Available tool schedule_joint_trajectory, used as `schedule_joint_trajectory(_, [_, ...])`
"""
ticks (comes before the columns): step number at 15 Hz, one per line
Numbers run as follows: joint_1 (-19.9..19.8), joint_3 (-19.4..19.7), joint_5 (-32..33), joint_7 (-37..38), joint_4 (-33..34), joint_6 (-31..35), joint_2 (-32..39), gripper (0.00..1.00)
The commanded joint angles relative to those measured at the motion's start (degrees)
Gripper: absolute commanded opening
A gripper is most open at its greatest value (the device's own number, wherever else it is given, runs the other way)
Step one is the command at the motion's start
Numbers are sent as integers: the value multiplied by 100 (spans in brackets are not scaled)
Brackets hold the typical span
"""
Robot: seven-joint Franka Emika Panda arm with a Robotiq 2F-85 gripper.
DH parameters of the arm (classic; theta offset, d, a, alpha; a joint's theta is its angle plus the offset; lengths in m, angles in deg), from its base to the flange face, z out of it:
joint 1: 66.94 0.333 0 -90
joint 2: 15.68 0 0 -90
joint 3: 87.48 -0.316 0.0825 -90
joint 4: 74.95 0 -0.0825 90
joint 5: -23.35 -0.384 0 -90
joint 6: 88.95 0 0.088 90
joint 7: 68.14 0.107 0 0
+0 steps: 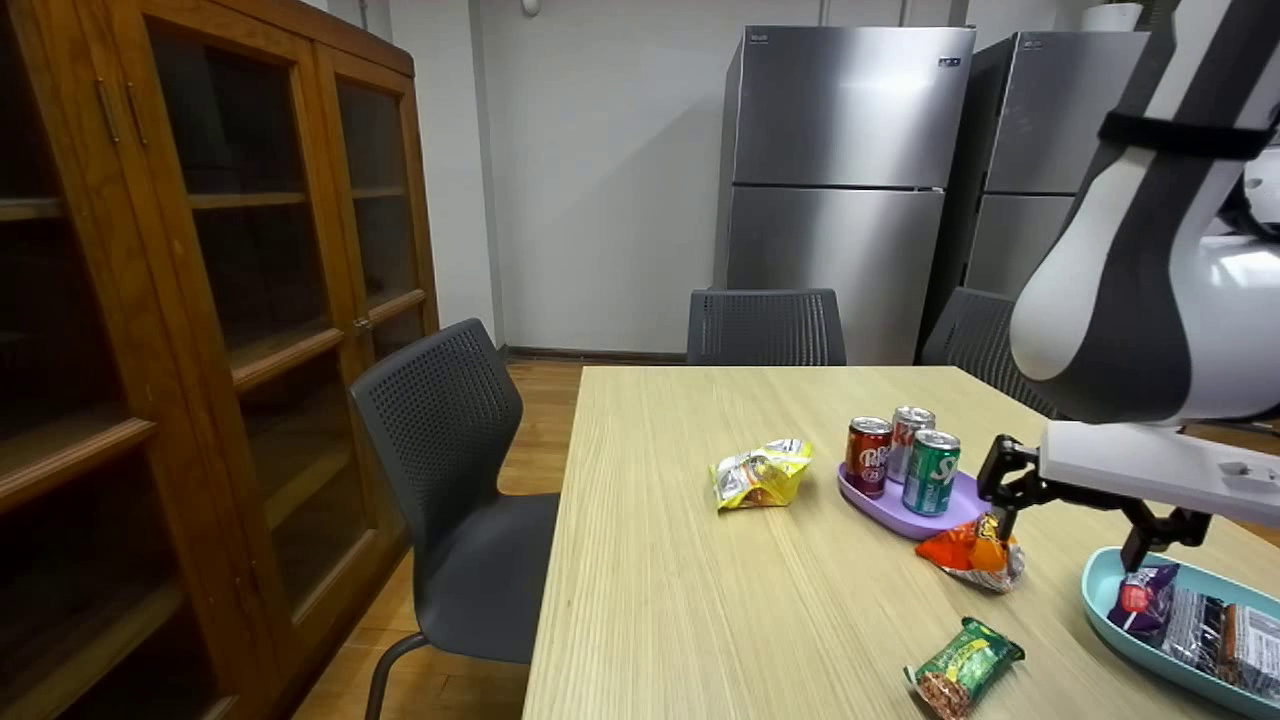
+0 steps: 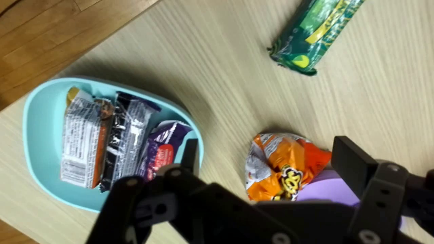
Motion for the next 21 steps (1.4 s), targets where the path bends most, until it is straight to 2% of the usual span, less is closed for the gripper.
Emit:
schedule_joint_trajectory(1, [215, -360, -552, 130, 0, -3, 29, 100])
schedule_joint_trajectory(3, [294, -467, -848, 48, 0, 17, 4, 100])
schedule_joint_trajectory(7, [76, -814, -1165, -233, 5, -229, -198, 100])
schedule_joint_trajectory(12, [-91, -1220, -1513, -243, 9, -205, -137, 100])
schedule_joint_trajectory(15, [-381, -1598, -1734, -268, 9, -229, -92, 100])
schedule_joint_trajectory(21, [-1298, -2484, -1986, -470, 6, -381, -9, 100])
